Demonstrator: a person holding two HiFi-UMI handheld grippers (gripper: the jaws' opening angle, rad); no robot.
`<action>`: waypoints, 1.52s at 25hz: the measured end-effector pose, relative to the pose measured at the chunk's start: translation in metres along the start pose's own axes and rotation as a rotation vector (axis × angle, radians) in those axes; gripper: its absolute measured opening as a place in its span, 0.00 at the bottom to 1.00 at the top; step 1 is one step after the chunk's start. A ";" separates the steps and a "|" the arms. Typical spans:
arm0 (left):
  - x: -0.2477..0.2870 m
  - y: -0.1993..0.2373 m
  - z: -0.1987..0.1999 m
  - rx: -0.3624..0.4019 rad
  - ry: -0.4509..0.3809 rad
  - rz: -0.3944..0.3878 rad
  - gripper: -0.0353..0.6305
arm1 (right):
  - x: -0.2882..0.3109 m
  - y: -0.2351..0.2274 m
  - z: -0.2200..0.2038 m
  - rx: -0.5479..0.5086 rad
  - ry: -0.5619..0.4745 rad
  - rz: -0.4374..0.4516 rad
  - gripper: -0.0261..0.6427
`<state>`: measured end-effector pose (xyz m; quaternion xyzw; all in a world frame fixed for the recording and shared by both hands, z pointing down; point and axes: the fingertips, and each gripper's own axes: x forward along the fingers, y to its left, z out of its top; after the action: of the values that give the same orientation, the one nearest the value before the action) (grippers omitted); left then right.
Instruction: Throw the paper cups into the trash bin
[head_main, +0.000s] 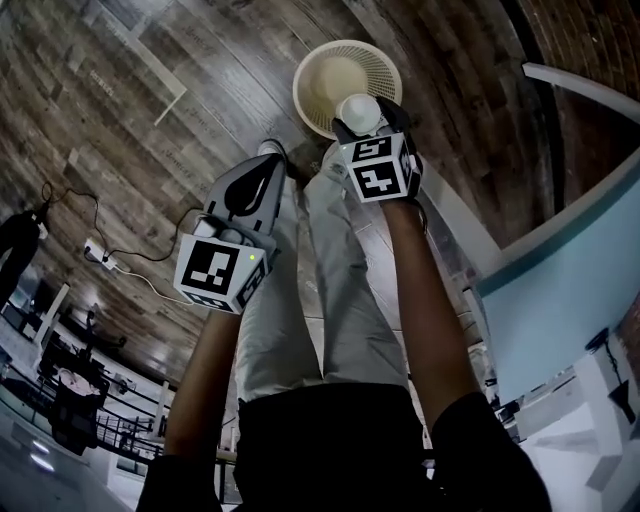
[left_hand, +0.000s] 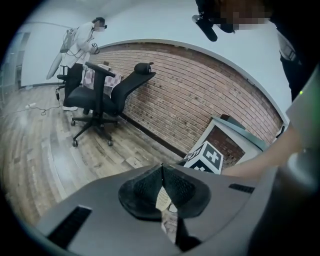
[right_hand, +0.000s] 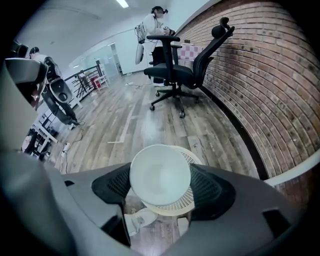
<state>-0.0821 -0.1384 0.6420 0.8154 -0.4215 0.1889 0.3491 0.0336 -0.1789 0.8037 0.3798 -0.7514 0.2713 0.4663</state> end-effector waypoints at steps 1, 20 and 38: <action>0.003 0.003 -0.008 -0.008 0.004 0.000 0.07 | 0.007 0.000 -0.002 -0.008 0.000 -0.003 0.58; 0.059 0.038 -0.085 -0.080 0.084 -0.033 0.07 | 0.111 -0.016 -0.062 -0.047 0.068 0.005 0.58; 0.077 0.045 -0.096 -0.112 0.099 -0.043 0.07 | 0.147 -0.024 -0.078 -0.034 0.078 -0.016 0.58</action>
<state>-0.0761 -0.1295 0.7724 0.7932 -0.3960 0.1973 0.4184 0.0514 -0.1792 0.9708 0.3670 -0.7341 0.2691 0.5039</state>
